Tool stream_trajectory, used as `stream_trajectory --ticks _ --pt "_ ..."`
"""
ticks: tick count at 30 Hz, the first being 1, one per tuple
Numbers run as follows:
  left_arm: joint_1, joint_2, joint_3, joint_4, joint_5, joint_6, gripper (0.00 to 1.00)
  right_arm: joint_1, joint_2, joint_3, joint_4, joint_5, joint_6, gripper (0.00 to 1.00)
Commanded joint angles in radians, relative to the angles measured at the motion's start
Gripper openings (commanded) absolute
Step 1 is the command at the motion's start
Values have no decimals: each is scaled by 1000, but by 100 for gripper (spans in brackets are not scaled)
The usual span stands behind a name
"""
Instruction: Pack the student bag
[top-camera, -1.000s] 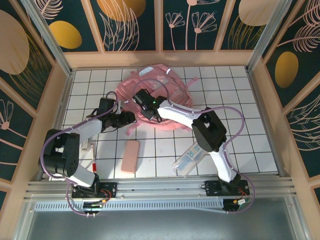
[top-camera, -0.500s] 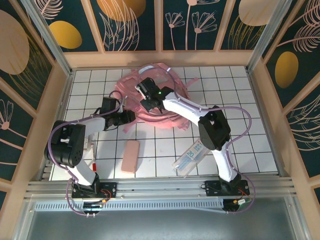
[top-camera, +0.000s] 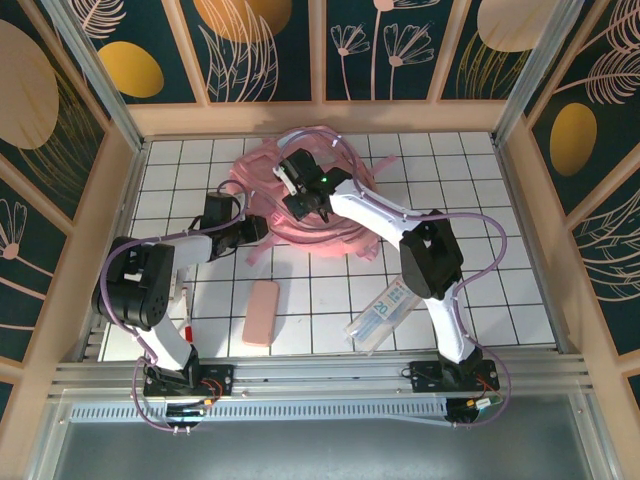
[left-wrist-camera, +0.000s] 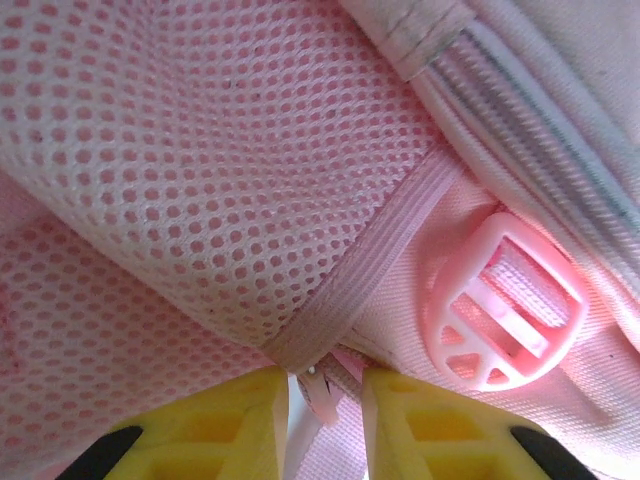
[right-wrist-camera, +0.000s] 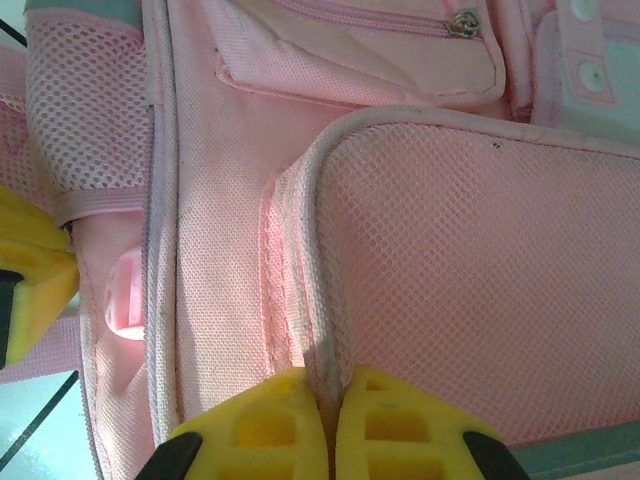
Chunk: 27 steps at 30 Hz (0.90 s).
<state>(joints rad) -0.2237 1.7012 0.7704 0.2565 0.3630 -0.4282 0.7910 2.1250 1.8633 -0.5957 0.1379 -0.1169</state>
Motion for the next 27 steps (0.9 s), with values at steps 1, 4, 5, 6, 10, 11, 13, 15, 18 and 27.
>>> stream_trajectory --ticks 1,4,5,6,10,11,13,15,18,27 --pt "6 38 -18 111 47 53 26 -3 -59 43 -7 -29 16 0" --pt "6 65 -7 100 25 67 25 -4 -62 42 -6 -32 19 0" --pt "6 74 -3 95 21 70 25 -3 -63 42 -7 -31 22 0" --pt "6 80 -4 94 14 67 24 -3 -64 43 -7 -29 23 0" --pt "6 90 -13 97 0 62 5 -4 -65 40 -7 -16 20 0" --pt "6 87 -15 99 10 65 0 -4 -66 41 -7 -9 20 0" --pt "6 67 -22 91 12 69 0 -7 -65 39 -10 4 23 0" --pt "7 29 -36 84 18 88 0 -13 -62 40 -13 8 32 0" --pt "7 -51 -62 62 31 141 0 -30 -55 40 -20 6 62 0" --pt "-22 -147 -162 128 183 253 0 -50 -8 73 11 -64 121 0"
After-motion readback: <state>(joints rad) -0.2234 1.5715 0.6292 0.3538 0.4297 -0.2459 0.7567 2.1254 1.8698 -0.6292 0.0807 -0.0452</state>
